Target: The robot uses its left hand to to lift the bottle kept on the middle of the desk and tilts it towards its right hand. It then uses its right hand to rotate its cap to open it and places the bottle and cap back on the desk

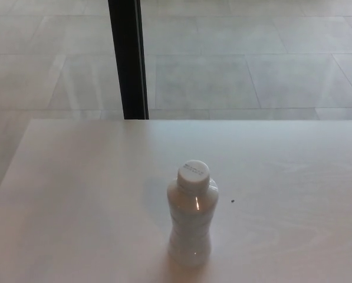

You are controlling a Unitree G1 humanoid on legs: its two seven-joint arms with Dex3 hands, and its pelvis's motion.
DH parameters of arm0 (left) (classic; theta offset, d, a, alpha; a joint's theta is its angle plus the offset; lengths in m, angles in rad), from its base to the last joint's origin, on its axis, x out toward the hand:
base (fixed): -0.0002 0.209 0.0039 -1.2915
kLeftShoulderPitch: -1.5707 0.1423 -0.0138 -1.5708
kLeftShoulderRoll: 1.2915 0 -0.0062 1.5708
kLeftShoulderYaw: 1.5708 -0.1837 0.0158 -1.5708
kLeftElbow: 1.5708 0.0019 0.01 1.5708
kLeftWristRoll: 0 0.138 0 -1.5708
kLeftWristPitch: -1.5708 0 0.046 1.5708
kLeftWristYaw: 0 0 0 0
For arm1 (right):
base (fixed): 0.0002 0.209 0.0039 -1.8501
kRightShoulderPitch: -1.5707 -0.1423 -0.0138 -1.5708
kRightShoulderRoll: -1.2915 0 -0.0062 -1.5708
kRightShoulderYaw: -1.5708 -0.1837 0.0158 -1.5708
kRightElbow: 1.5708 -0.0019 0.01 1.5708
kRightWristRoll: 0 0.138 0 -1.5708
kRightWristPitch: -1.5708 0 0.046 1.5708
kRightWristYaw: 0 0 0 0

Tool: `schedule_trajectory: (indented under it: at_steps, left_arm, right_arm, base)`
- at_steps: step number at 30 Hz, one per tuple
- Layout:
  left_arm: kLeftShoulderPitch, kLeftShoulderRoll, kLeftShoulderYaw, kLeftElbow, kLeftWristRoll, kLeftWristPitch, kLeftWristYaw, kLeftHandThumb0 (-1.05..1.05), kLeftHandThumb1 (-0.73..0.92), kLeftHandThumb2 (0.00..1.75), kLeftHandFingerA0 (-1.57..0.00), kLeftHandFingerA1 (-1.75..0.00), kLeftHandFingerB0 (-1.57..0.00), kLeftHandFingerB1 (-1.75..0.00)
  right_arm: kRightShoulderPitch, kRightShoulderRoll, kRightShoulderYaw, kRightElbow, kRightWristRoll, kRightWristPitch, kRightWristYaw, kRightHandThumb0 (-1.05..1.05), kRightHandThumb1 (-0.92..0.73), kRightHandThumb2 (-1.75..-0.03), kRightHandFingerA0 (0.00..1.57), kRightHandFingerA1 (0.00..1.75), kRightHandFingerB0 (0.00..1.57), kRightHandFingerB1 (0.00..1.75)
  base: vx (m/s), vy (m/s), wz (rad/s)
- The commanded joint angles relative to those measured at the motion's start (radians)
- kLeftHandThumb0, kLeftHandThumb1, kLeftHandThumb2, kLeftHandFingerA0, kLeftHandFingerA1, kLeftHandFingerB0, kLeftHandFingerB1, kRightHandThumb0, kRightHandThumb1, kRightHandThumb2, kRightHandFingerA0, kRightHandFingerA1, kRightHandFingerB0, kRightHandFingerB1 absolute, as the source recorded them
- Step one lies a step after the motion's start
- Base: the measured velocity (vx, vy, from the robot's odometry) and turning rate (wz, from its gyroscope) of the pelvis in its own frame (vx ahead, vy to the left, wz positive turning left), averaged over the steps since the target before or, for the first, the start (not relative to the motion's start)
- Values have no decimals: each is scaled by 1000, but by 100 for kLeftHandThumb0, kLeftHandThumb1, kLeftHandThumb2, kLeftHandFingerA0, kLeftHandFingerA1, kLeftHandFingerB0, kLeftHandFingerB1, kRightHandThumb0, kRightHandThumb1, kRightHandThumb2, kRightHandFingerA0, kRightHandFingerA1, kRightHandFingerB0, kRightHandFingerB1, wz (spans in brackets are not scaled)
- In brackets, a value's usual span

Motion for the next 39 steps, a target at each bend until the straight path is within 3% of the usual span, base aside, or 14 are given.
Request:
schedule_trajectory:
  at_steps: [1, 3, 6, 7, 10, 11, 18, 19, 21, 23, 35, 36, 37, 39]
  left_arm:
    - [-211, 78, -177, -442, -151, 292, 59, -101, 61, 101, 0, -24, 0, -15]
    - [-261, 49, -243, -509, -165, 332, 79, -81, 77, 65, 0, -5, 0, -18]
    - [-288, 32, -288, -548, -153, 368, 100, -81, 77, 65, 0, -4, 0, -17]
    - [-301, 15, -355, -558, -121, 354, 68, -98, 65, 105, 0, -24, 0, -16]
    - [-290, 3, -433, -568, -91, 351, 35, -98, 66, 103, 0, -21, 0, -13]
    - [-289, -7, -447, -554, -91, 331, 19, -94, 64, 102, 0, -25, 0, -16]
    - [-269, -69, -563, -524, -81, 362, 38, -79, 50, 95, 0, -40, 0, -31]
    - [-265, -65, -584, -522, -72, 372, 35, -81, 51, 95, 0, -38, 0, -28]
    - [-257, -70, -602, -518, -70, 374, 32, -83, 50, 93, 0, -36, 0, -25]
    - [-253, -64, -644, -495, -54, 391, 15, -93, 52, 94, 0, -28, 0, -17]
    - [-290, 7, -832, -383, 110, 351, -4, -81, 66, 61, 0, -11, 0, -12]
    - [-335, 21, -886, -366, 174, 380, 17, -90, 65, 60, 0, 0, 0, -4]
    - [-360, 21, -904, -358, 188, 391, 21, -104, 56, 99, 0, -19, 0, 0]
    - [-398, 11, -921, -338, 202, 387, 28, -105, 57, 98, 0, -21, 0, -2]
  right_arm:
    - [-150, 52, 50, -395, 263, 238, -102, -79, -72, -62, 20, 44, 20, 34]
    - [-165, 92, 115, -432, 231, 238, -102, -38, -44, -104, 3, 52, 0, 49]
    - [-179, 118, 143, -458, 231, 268, -111, -38, -46, -105, 3, 52, 0, 49]
    - [-192, 136, 188, -469, 217, 293, -112, -79, -75, -64, 15, 41, 12, 24]
    - [-211, 167, 253, -469, 179, 301, -100, -38, -42, -102, 3, 51, 0, 49]
    - [-214, 171, 269, -477, 167, 308, -102, -76, -74, -62, 21, 42, 15, 28]
    - [-220, 208, 362, -501, 123, 336, -109, -74, -75, -63, 22, 43, 16, 27]
    - [-218, 211, 366, -498, 128, 343, -107, -74, -60, -93, 18, 51, 8, 41]
    - [-216, 212, 372, -497, 127, 348, -107, -72, -73, -62, 25, 44, 16, 27]
    - [-218, 214, 377, -489, 137, 355, -101, -74, -59, -92, 18, 52, 9, 40]
    - [-218, 214, 387, -487, 134, 369, -103, -74, -71, -62, 23, 45, 16, 27]
    - [-220, 223, 387, -483, 132, 364, -112, -74, -57, -91, 20, 53, 14, 41]
    - [-221, 225, 387, -478, 131, 359, -111, -75, -57, -91, 20, 53, 14, 41]
    - [-218, 230, 387, -481, 133, 364, -116, -75, -56, -90, 21, 52, 14, 42]
  base:
    - [0, 0, 0]
    - [0, 0, 0]
    - [0, 0, 0]
    - [0, 0, 0]
    - [0, 0, 0]
    - [0, 0, 0]
    - [0, 0, 0]
    - [0, 0, 0]
    - [0, 0, 0]
    - [0, 0, 0]
    - [0, 0, 0]
    - [0, 0, 0]
    - [0, 0, 0]
    - [0, 0, 0]
